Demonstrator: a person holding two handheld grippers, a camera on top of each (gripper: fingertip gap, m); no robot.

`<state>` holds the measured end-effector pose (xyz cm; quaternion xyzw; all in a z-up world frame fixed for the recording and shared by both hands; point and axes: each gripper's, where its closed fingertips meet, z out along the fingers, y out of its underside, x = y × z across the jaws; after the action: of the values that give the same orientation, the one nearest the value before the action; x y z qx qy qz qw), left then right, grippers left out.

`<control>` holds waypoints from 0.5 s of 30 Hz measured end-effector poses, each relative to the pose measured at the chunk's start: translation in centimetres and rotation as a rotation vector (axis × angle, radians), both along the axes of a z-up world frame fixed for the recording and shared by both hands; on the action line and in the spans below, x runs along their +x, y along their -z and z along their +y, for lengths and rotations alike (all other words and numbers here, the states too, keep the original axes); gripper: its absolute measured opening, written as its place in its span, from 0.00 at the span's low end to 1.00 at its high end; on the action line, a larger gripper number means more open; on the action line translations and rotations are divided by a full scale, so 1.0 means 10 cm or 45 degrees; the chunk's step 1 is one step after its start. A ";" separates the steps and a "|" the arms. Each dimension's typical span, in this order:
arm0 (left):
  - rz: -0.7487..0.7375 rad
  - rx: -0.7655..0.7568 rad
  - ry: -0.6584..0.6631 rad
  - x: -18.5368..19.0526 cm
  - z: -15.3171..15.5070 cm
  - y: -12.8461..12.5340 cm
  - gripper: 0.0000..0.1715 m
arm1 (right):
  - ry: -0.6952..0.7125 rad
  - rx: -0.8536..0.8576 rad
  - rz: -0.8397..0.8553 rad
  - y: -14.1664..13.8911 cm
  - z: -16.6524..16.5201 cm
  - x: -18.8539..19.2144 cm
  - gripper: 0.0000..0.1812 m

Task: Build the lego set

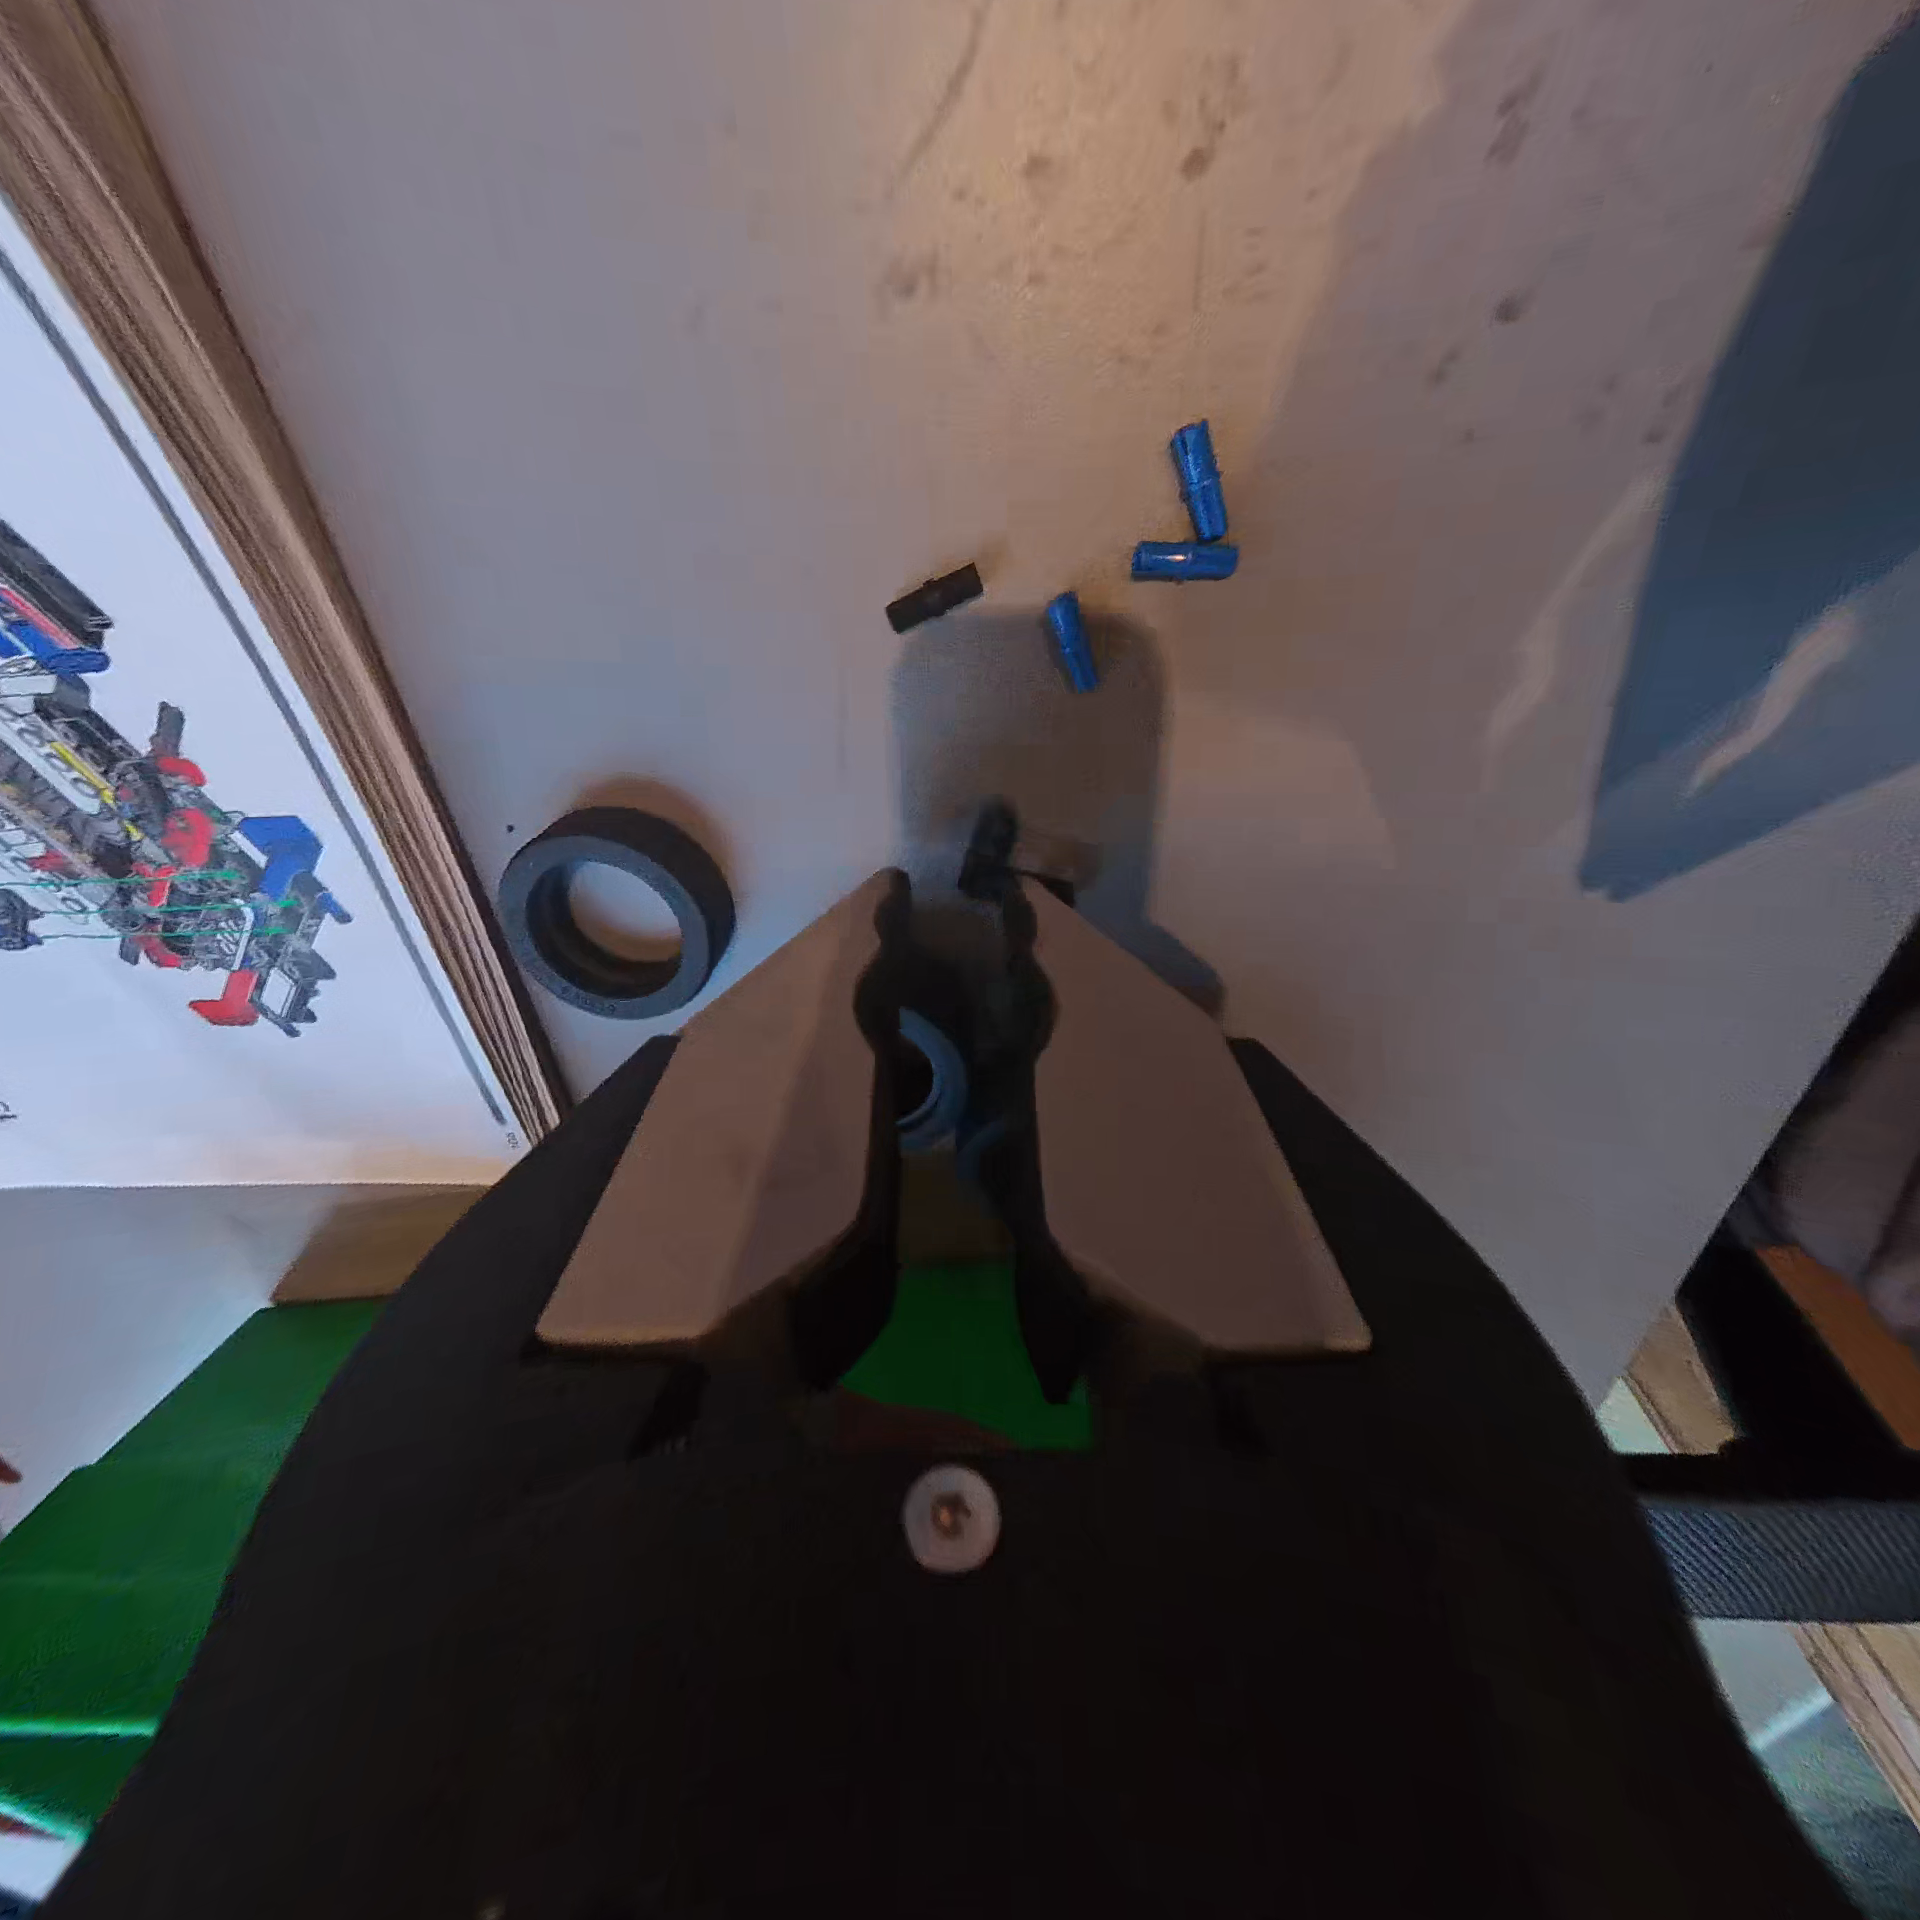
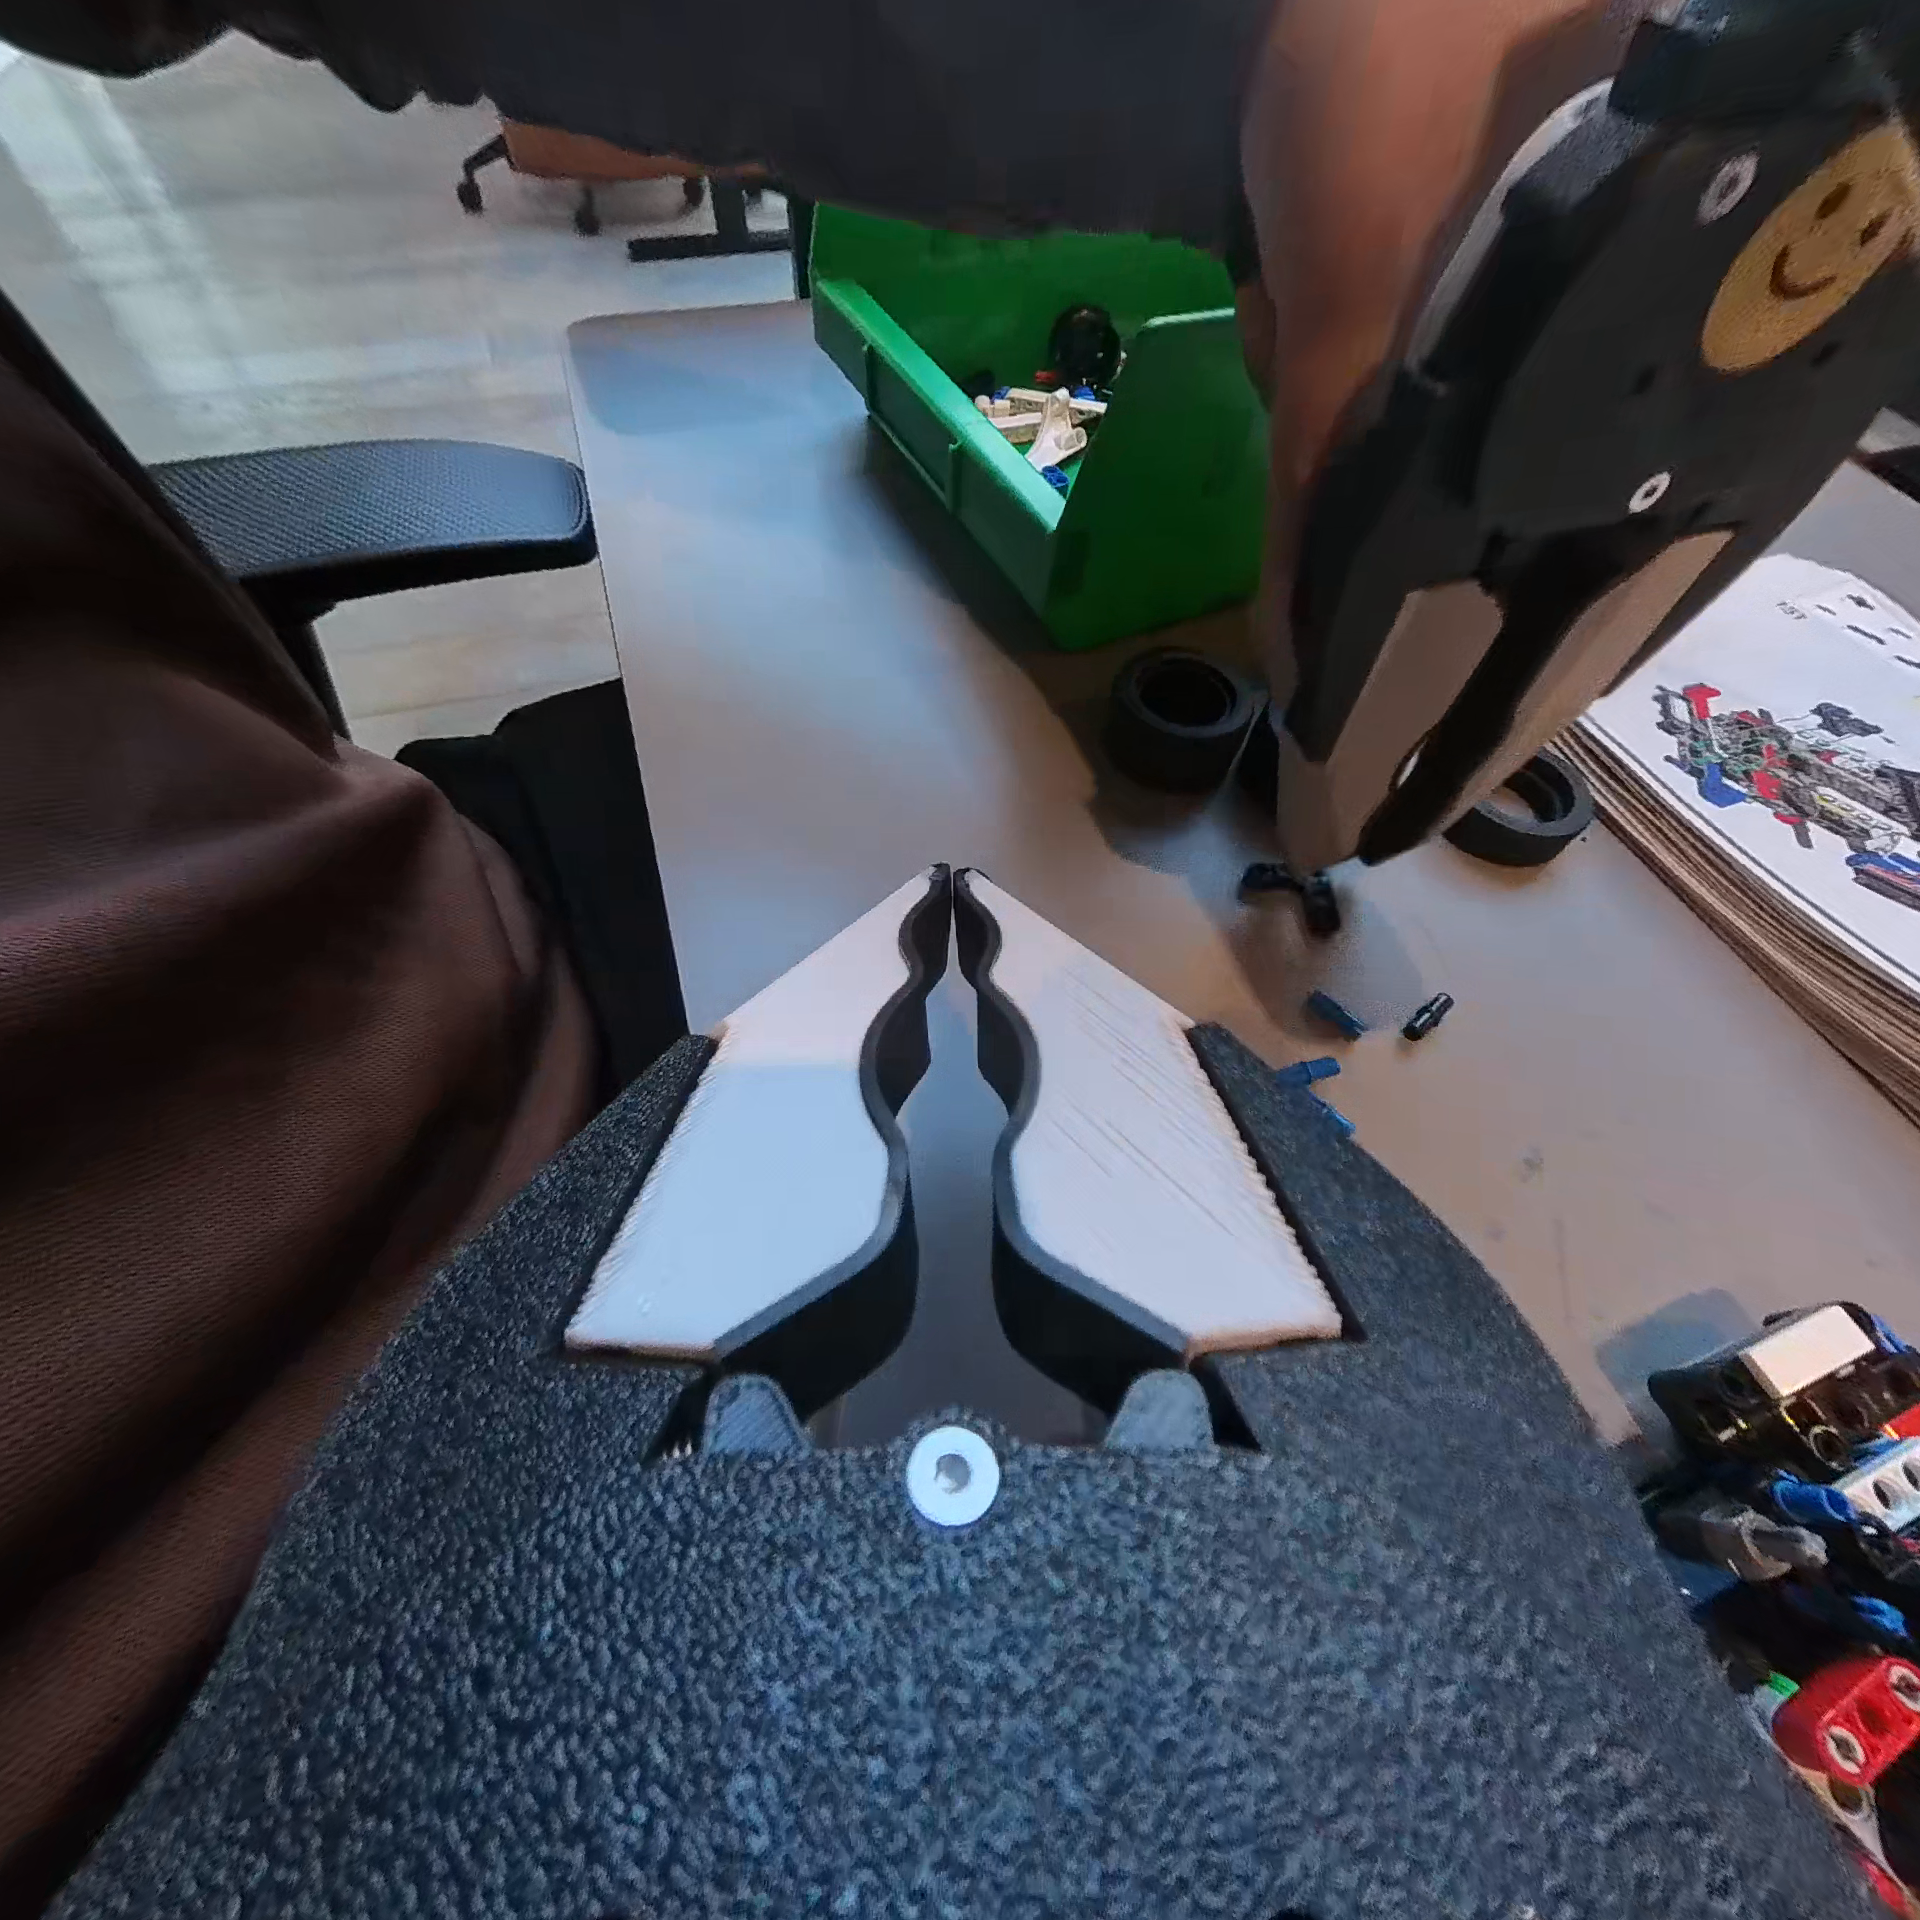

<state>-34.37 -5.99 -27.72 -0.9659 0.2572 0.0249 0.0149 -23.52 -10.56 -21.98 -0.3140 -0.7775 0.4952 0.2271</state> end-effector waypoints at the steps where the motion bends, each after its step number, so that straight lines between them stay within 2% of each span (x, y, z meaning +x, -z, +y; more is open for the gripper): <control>1: 0.017 -0.002 0.004 -0.02 0.00 0.03 0.09 | 0.000 0.000 -0.001 0.00 0.00 0.00 0.00; 4: 0.006 0.017 -0.003 -0.01 0.00 0.00 0.11 | -0.003 0.011 0.004 0.01 -0.01 0.01 0.00; 7: -0.055 0.121 -0.055 0.03 0.04 -0.20 0.13 | -0.003 0.029 0.008 0.03 -0.01 0.01 0.00; 11: -0.049 0.428 -0.227 -0.04 0.04 -0.72 0.16 | 0.045 0.052 0.007 0.05 0.05 -0.03 0.00; 13: -0.141 0.618 -0.328 0.08 -0.06 -0.98 0.16 | 0.102 0.076 -0.004 0.08 0.13 -0.08 0.00; 15: -0.262 0.773 -0.411 0.28 -0.22 -1.10 0.16 | 0.152 0.091 -0.030 0.14 0.21 -0.12 0.00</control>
<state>-31.61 -8.18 -16.70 -0.9432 0.0792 0.0050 0.3227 -24.73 -8.51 -23.39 -0.3573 -0.7772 0.4491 0.2580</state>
